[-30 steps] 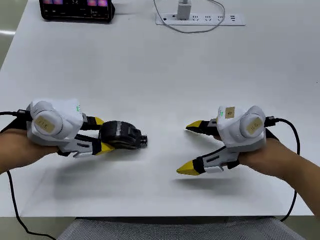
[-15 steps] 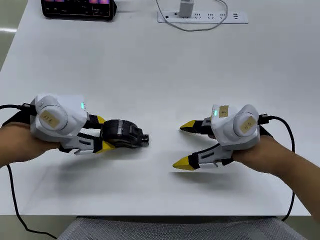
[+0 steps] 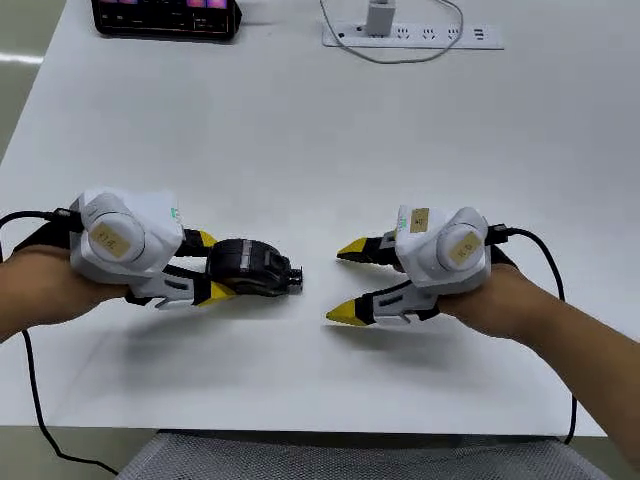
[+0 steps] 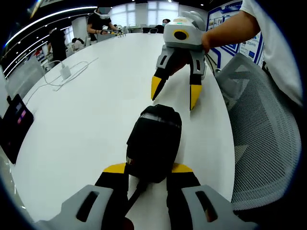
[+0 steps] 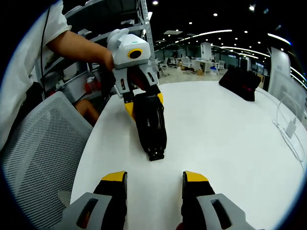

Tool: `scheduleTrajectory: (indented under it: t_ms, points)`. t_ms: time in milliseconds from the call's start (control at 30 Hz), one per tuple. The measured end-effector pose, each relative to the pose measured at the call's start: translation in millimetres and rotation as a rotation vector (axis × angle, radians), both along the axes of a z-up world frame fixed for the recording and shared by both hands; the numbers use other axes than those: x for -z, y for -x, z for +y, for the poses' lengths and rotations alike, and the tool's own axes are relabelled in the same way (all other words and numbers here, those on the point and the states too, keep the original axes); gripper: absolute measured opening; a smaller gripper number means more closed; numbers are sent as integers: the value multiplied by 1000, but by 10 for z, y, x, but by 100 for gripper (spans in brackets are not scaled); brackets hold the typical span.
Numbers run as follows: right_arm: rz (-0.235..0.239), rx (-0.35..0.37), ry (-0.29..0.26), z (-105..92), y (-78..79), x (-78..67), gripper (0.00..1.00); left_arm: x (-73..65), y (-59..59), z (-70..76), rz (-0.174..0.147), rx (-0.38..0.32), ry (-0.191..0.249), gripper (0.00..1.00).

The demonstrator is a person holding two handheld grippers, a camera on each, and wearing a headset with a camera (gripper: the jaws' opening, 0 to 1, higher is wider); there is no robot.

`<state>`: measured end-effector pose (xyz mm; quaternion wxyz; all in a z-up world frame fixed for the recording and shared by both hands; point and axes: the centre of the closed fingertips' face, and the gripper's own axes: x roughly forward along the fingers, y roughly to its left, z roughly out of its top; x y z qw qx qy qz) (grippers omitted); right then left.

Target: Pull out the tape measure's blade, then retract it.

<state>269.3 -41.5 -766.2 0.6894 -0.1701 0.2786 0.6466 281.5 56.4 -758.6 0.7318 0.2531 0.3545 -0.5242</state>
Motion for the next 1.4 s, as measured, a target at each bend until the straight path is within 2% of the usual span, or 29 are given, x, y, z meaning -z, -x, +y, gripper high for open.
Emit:
scheduleTrajectory:
  t_ms: [400,767,1400]
  points:
    - [-29,-39,-1,171,-17,51,31,7,-8,2,1,-5,-3,25]
    - [-43,-52,-16,274,-84,70,26,7,-9,3,0,-8,0,25]
    - [-69,-109,-14,392,-68,108,13,7,-7,-7,-1,-6,-2,25]
